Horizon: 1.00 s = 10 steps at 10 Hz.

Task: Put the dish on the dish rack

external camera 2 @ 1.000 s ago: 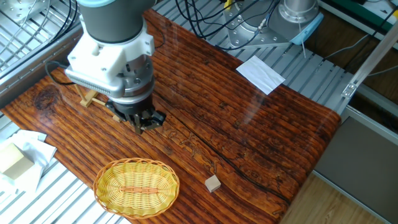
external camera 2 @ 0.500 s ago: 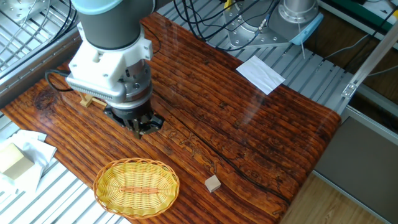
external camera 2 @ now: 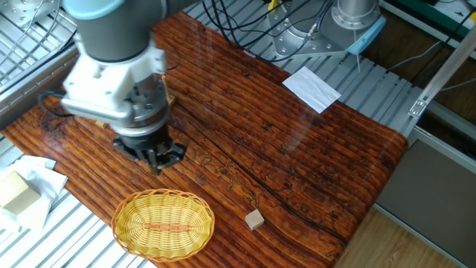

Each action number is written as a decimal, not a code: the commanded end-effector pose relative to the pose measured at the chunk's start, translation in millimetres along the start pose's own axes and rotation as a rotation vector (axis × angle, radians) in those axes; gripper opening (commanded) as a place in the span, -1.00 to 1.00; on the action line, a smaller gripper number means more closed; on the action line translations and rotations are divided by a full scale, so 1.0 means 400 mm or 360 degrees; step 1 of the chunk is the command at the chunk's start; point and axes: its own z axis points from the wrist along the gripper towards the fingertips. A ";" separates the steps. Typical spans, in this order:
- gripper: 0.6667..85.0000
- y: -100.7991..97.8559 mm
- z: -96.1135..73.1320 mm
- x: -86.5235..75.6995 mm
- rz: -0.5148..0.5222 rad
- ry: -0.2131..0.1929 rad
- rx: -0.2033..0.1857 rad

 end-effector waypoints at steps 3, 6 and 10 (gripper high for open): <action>-0.99 -0.044 -0.015 -0.072 -0.0018 -0.0065 -0.0078; -0.99 -0.049 -0.009 -0.085 -0.0011 -0.0065 -0.0078; -0.99 -0.059 -0.001 -0.086 -0.0016 -0.0060 -0.0048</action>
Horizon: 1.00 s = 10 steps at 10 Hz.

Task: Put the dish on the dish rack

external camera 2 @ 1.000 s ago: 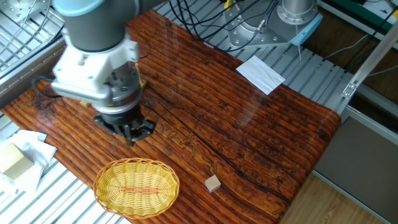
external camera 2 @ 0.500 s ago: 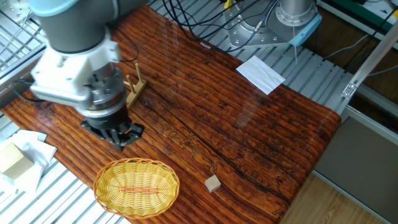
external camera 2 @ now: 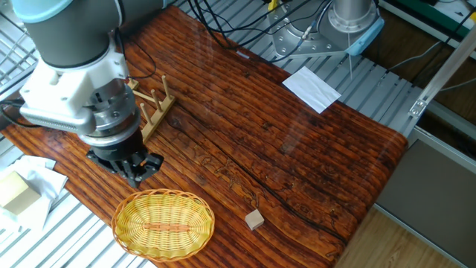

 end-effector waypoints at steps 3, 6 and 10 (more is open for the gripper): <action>-0.99 -0.049 0.007 -0.020 -0.0044 -0.0017 0.0034; -0.99 -0.075 0.016 -0.039 -0.0064 -0.0024 0.0065; -0.99 -0.086 0.017 -0.053 -0.0078 -0.0027 0.0063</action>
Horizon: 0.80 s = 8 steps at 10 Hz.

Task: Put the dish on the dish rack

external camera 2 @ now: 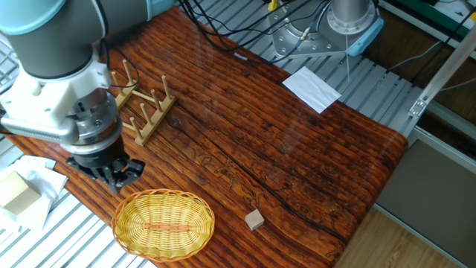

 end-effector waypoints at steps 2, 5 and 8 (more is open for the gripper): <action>-0.99 0.006 -0.011 -0.033 -0.0001 -0.0042 -0.0023; -0.99 0.021 -0.005 -0.052 0.0044 -0.0077 -0.0051; -0.99 0.011 -0.013 -0.053 0.0111 -0.0061 -0.0031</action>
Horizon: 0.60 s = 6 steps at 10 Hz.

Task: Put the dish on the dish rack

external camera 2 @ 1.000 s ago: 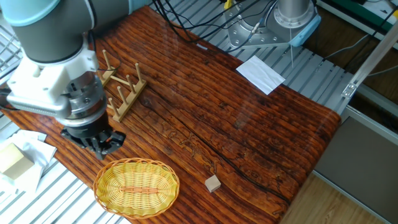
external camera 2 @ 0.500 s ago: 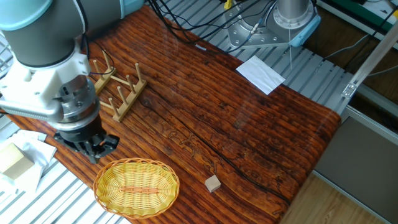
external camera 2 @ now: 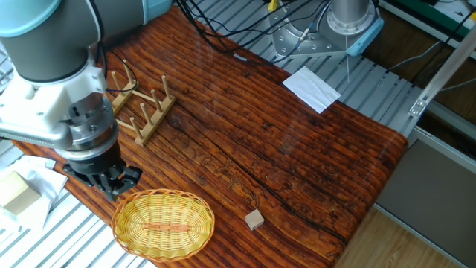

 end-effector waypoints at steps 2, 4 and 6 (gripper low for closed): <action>-0.99 -0.011 -0.006 -0.006 0.0076 -0.0007 0.0018; -0.99 -0.021 -0.006 -0.023 0.0089 -0.0051 0.0041; -0.99 -0.036 -0.007 -0.025 0.0070 -0.0055 0.0080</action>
